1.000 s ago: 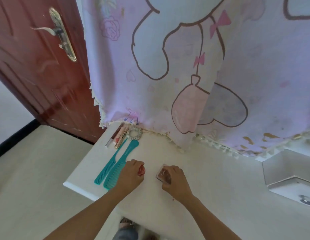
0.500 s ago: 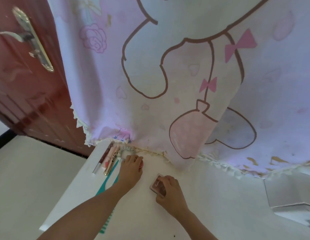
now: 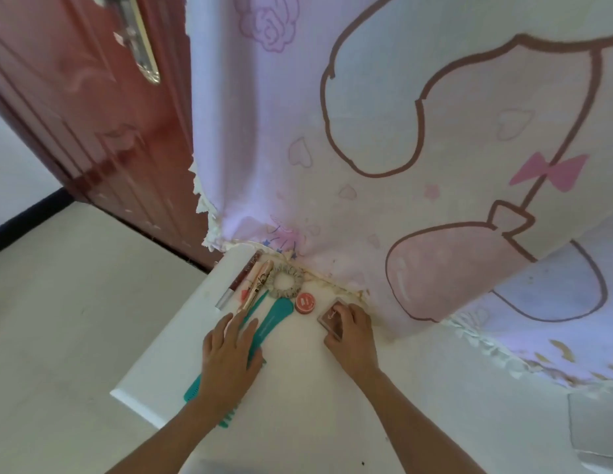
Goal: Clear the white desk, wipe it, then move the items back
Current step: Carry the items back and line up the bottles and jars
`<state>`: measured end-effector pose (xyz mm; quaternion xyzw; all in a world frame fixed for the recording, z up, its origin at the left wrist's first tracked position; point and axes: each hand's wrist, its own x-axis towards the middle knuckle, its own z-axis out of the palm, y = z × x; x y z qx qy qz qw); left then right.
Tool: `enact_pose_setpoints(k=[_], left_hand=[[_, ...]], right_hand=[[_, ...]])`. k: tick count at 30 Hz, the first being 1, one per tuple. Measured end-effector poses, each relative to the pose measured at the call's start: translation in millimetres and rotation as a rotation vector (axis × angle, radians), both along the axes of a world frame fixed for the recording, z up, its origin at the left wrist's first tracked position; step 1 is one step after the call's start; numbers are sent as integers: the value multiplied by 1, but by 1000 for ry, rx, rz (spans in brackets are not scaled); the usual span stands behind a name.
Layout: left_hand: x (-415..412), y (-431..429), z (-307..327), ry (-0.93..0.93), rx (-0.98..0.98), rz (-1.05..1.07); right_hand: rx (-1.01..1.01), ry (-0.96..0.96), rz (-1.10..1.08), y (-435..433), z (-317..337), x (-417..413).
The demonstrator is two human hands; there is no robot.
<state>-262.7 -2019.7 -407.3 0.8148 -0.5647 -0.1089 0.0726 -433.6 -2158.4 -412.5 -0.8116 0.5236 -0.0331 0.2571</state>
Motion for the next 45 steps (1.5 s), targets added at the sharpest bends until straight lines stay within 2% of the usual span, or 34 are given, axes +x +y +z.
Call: enact_pose_setpoints(k=[5,11,14,18,23,30,33,38,45], left_hand=[[5,23,-2,9,61,100],[3,22,-2,38,125,100],[5,21,-8,65,38,123],[10,23,-16,114,17,176],[11,39,8,107,-55,273],[23,138,47,55,-264,575],[28,199,60,1,-264,698],[47,275,69,-63,-238,854],[57,368,100,-144,-343,940]], right_hand=[[-1,13,11,-15,1,18],[-92,62,59,-11,5,23],[-145,72,91,7,11,15],[-110,68,165,38,18,0],[-130,-15,267,59,33,9],[-187,-97,690,118,38,69],[-234,-117,844,150,46,96],[-283,-153,1003,203,67,130],[-415,-220,1153,298,104,174]])
